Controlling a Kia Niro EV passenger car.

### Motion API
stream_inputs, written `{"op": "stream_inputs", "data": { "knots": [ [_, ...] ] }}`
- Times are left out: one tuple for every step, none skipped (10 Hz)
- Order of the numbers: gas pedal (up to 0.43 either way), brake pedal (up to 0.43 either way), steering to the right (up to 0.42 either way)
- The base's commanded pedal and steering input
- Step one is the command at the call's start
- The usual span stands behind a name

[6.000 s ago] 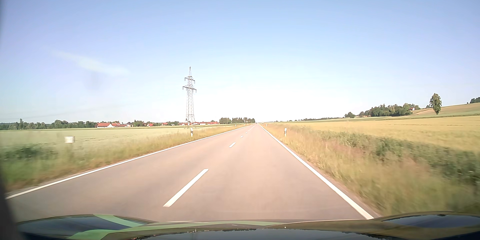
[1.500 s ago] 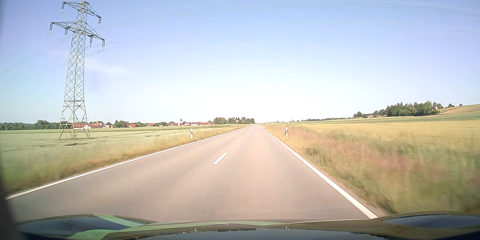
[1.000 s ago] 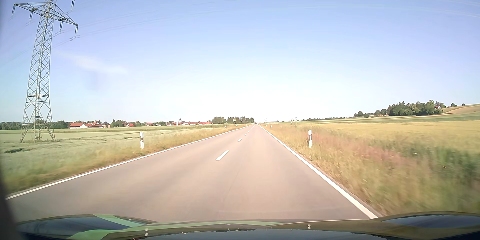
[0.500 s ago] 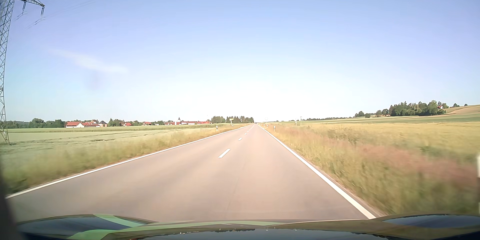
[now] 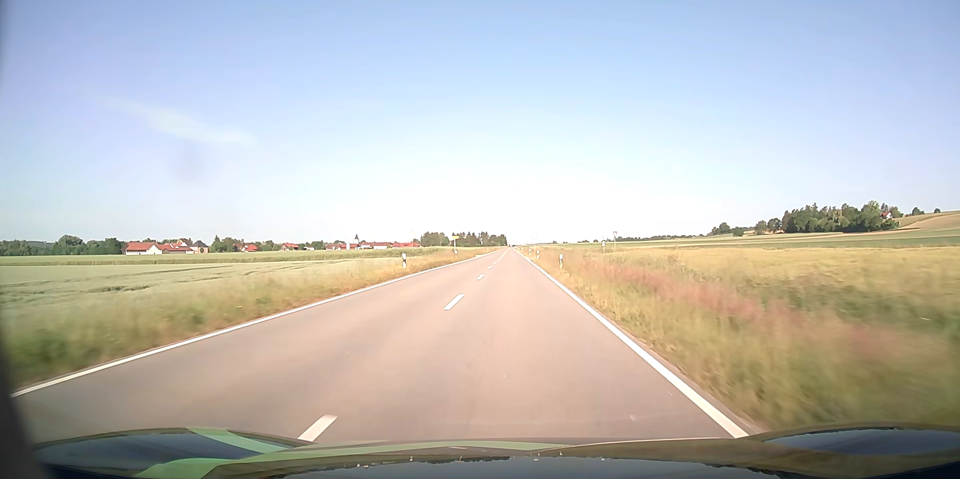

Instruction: Follow the waypoints while adhering to traffic rules and regulations

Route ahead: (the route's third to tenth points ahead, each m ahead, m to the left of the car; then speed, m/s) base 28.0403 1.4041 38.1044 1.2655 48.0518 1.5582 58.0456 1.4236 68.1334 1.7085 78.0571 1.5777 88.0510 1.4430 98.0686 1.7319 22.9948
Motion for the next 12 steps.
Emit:
{"op": "stream_inputs", "data": {
  "knots": [
    [0.28,0.0,-0.001],
    [0.299,0.0,-0.001],
    [0.299,0.0,-0.001],
    [0.311,0.0,0.0],
    [0.319,0.0,-0.001],
    [0.319,0.0,-0.001],
    [0.331,0.0,-0.001],
    [0.331,0.0,-0.001],
    [0.331,0.0,-0.001],
    [0.299,0.0,-0.001],
    [0.26,0.0,-0.001],
    [0.248,0.0,-0.002]
  ]
}}
